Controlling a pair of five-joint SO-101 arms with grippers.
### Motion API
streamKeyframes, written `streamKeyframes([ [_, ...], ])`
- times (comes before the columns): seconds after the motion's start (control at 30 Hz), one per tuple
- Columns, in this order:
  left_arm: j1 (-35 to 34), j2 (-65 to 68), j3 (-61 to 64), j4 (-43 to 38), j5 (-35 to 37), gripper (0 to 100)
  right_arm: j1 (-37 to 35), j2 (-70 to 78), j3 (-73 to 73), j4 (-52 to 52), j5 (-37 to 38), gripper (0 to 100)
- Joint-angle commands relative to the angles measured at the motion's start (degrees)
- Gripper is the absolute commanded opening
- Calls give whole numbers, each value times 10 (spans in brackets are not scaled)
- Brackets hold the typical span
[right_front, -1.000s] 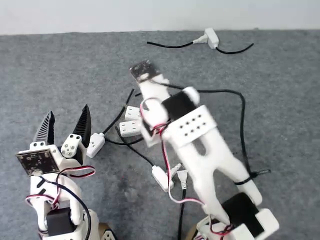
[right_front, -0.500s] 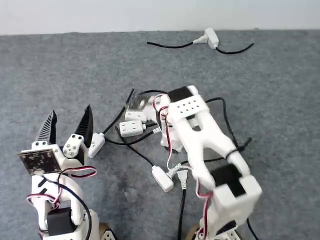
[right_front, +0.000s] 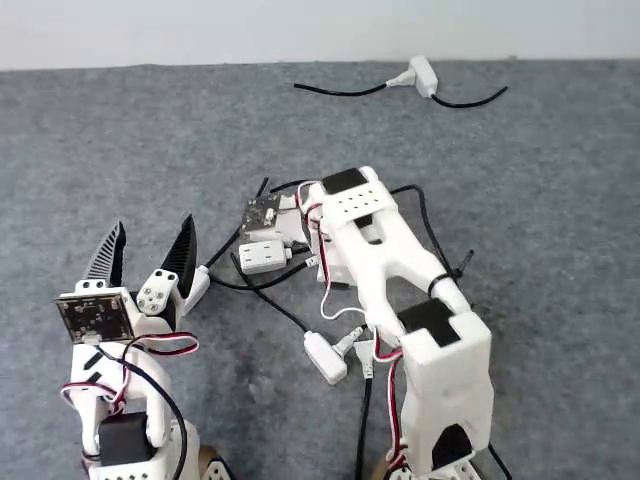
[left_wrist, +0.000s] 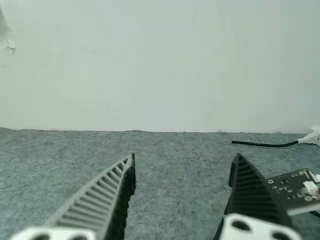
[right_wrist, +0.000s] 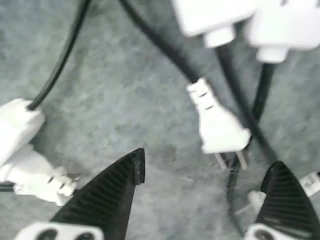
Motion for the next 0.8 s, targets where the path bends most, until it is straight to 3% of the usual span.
streamKeyframes([
  [0.0,4,-6,-6,-22,-9,305,3,22,-69,-6,41,361],
  [0.6,4,-6,-6,-23,-9,305,-10,187,-222,19,69,359],
  [0.67,5,-6,-6,-23,-9,305,-11,187,-222,27,72,322],
  [0.77,5,-6,-6,-23,-9,305,-10,201,-224,24,72,156],
])
